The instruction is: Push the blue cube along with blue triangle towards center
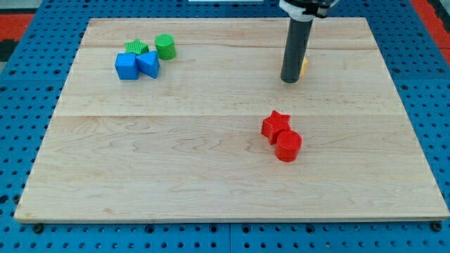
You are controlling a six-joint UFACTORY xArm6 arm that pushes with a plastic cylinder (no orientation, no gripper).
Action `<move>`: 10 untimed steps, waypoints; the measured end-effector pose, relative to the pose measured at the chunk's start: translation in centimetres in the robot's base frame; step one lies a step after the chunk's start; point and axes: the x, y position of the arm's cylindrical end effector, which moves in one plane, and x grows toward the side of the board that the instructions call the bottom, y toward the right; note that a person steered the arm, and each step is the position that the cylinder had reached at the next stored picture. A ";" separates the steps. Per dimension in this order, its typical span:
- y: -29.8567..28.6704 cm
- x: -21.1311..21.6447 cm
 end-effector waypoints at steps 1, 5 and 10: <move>-3.0 -2.6; -28.6 -14.9; -27.8 -4.0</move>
